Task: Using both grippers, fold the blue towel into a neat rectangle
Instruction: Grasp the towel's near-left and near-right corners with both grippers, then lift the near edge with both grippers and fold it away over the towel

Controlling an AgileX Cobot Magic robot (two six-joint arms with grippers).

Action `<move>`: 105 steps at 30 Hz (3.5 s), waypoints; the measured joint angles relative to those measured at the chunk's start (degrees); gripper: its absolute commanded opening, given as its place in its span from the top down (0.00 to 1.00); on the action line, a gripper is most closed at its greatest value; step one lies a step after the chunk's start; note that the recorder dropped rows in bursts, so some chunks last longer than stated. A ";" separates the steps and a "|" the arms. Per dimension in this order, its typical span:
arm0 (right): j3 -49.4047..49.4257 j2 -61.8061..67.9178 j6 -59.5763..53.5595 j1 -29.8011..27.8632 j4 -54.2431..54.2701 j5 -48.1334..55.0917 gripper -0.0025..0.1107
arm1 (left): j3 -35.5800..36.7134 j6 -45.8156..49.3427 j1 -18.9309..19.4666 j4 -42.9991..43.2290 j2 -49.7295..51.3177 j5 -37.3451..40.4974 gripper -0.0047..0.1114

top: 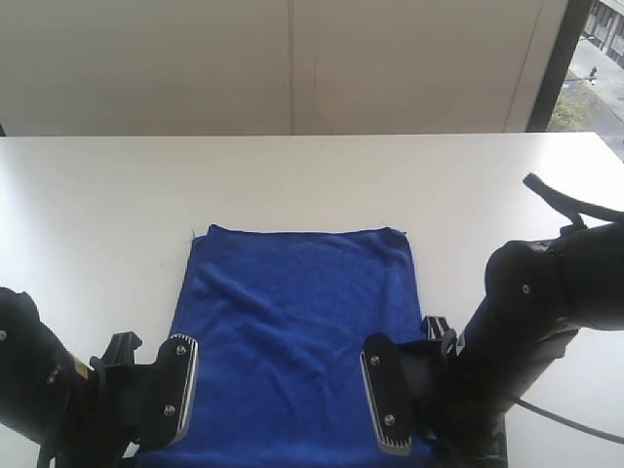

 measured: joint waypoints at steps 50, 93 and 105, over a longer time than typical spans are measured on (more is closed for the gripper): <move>1.23 -14.69 32.96 0.00 -16.28 -7.17 0.98 | 0.00 -5.20 0.00 -11.51 -11.76 -8.20 0.96; -6.12 1.94 35.86 -6.80 -17.47 -34.45 0.98 | -0.22 -4.26 0.00 -8.92 3.75 -44.56 0.96; -10.51 9.24 35.86 -7.61 -17.47 -36.41 0.98 | -6.10 -4.26 0.00 -8.81 10.92 -48.08 0.96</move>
